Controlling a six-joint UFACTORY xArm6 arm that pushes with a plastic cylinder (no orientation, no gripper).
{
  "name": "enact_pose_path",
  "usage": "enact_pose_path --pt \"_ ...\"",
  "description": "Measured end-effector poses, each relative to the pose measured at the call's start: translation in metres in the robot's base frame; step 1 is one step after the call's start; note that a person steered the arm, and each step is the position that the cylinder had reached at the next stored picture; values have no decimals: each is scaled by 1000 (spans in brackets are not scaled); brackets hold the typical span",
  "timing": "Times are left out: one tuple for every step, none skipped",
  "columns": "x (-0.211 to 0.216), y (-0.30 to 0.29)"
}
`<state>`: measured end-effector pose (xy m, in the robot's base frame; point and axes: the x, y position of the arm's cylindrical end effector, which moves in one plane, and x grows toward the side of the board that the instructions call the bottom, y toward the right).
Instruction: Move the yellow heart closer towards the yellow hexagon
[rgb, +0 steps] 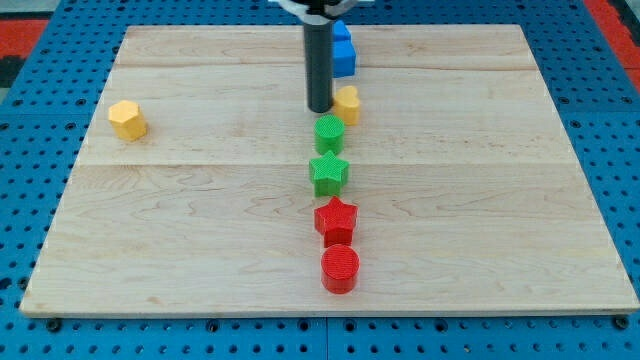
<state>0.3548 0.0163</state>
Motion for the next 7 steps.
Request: enact_pose_path --pt "-2 67" --pt "-20 42" --pt "-36 34" --pt "-51 102" --pt "-18 147" --pt "-1 63" --pt "-7 -14"
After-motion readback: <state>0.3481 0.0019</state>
